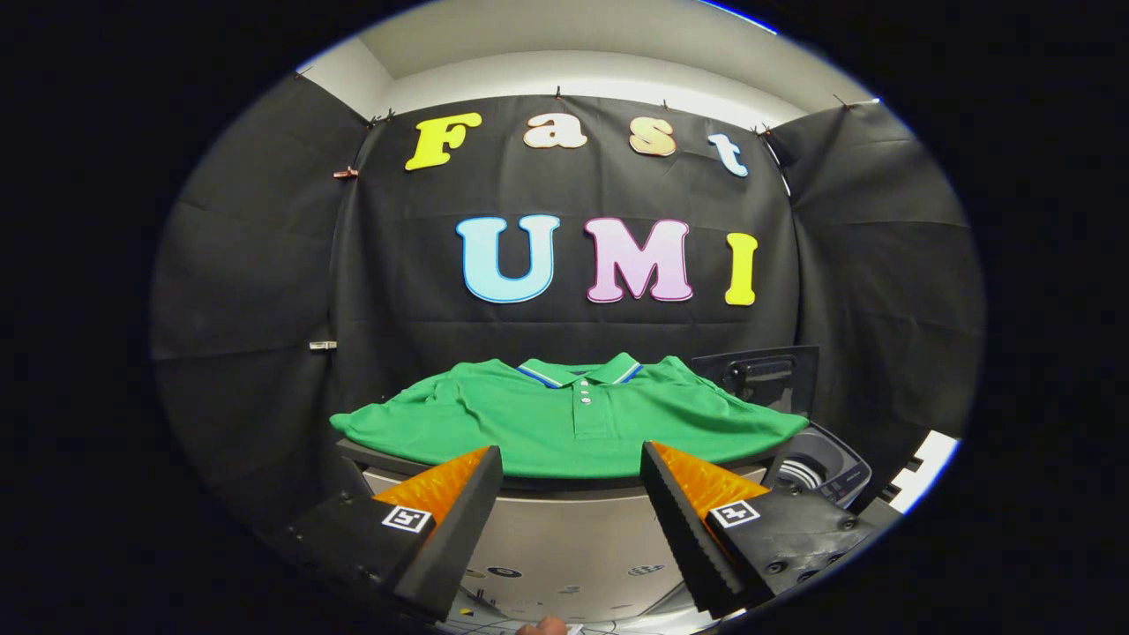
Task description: Put the clothes into the washing machine and then close the washing machine lid.
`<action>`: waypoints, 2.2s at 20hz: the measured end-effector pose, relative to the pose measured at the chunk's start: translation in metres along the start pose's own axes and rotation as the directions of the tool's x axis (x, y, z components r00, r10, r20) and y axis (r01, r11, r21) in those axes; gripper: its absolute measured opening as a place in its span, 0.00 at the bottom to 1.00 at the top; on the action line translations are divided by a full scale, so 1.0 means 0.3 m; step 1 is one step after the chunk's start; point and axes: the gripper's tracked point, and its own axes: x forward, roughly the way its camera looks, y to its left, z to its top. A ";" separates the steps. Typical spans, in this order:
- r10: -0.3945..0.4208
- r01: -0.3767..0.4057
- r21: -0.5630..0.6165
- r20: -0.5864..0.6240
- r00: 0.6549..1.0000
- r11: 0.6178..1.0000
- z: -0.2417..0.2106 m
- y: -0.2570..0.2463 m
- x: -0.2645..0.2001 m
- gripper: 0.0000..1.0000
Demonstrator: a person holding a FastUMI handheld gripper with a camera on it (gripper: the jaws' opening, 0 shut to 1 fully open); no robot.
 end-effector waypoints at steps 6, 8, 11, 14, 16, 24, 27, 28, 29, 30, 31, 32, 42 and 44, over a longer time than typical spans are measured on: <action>-0.014 0.014 -0.002 -0.014 1.000 1.000 0.110 -0.008 0.129 0.99; -0.023 0.024 0.012 -0.030 0.999 1.000 0.143 -0.014 0.184 0.98; -0.040 0.041 0.023 -0.057 0.998 0.999 0.183 -0.028 0.270 0.99; -0.031 0.035 0.049 -0.082 0.996 0.998 0.212 -0.025 0.353 0.98; -0.037 0.042 0.050 -0.105 0.994 0.998 0.218 -0.036 0.411 0.99; -0.056 0.042 -0.044 -0.425 0.903 0.998 0.015 -0.064 0.587 0.99; -0.074 0.036 -0.080 -0.540 0.838 0.996 -0.044 -0.067 0.623 0.99; -0.081 0.041 -0.082 -0.587 0.805 0.996 -0.077 -0.075 0.634 0.99; -0.075 0.038 -0.072 -0.615 0.785 0.997 -0.091 -0.070 0.638 0.98; -0.075 0.044 -0.065 -0.631 0.772 0.997 -0.090 -0.067 0.647 0.99; -0.073 0.050 -0.053 -0.659 0.749 0.997 -0.094 -0.072 0.642 0.97; -0.069 0.066 -0.030 -0.692 0.719 0.997 -0.103 -0.071 0.641 0.97; -0.085 0.088 -0.054 -0.909 0.409 0.995 -0.128 -0.087 0.637 0.99; -0.090 0.103 -0.053 -0.915 0.392 0.993 -0.129 -0.084 0.635 0.94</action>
